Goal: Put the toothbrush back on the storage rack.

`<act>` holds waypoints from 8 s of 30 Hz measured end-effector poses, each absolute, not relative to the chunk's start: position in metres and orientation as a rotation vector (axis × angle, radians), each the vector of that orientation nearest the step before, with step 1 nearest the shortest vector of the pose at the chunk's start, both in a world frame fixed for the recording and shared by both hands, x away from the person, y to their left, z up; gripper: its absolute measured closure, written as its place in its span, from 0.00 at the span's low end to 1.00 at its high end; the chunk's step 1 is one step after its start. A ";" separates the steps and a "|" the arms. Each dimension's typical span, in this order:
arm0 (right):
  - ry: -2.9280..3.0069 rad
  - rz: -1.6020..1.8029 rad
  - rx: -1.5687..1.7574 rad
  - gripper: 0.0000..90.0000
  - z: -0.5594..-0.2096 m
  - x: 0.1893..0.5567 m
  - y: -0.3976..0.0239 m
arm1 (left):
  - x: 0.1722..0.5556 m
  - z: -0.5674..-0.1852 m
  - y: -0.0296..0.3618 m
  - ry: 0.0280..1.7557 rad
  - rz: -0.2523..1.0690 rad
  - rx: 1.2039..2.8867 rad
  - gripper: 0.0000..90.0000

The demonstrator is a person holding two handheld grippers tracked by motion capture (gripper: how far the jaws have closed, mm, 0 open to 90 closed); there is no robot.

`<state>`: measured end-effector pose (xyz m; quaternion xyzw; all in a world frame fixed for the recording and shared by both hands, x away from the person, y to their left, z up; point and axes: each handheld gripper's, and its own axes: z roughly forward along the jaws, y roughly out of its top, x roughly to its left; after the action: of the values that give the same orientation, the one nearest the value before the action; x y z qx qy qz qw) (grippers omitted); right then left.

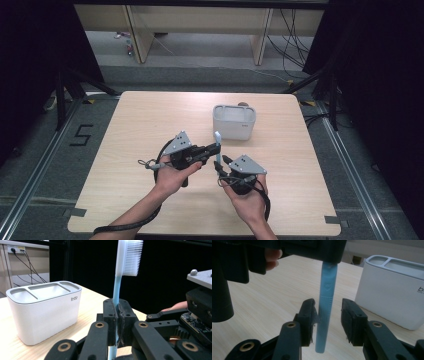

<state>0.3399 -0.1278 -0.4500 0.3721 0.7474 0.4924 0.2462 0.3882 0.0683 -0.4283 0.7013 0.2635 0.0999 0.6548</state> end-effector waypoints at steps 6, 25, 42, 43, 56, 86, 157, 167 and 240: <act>2.006 1.332 1.002 0.75 -0.445 0.339 -0.129 | 0.387 -0.431 0.066 0.595 0.230 1.596 0.95; 1.958 1.336 1.027 0.88 -0.438 0.342 -0.132 | 0.380 -0.431 0.074 0.590 0.335 1.599 0.63; 1.936 1.297 1.064 0.88 -0.438 0.344 -0.150 | 0.368 -0.452 0.152 0.740 0.530 1.602 0.39; 1.946 1.309 1.064 0.88 -0.438 0.345 -0.150 | 0.367 -0.454 0.157 0.753 0.536 1.606 0.39; 1.926 1.300 1.054 0.88 -0.435 0.347 -0.157 | 0.354 -0.489 0.203 0.916 0.579 1.572 0.39; 1.842 1.302 1.058 0.88 -0.421 0.358 -0.171 | 0.343 -0.523 0.219 0.950 0.673 1.582 0.38; 1.715 1.309 1.090 0.88 -0.393 0.400 -0.183 | 0.344 -0.523 0.213 0.935 0.677 1.595 0.42; 1.714 1.302 1.103 0.88 -0.392 0.406 -0.183 | 0.343 -0.523 0.213 0.937 0.676 1.600 0.43; 1.659 1.265 1.120 0.88 -0.370 0.470 -0.175 | 0.345 -0.524 0.213 0.938 0.663 1.579 0.43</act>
<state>0.4695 -0.1754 -0.3696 0.4380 0.6489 0.4947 0.3774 0.3452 0.2134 -0.5238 0.6698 0.3978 0.2814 0.5602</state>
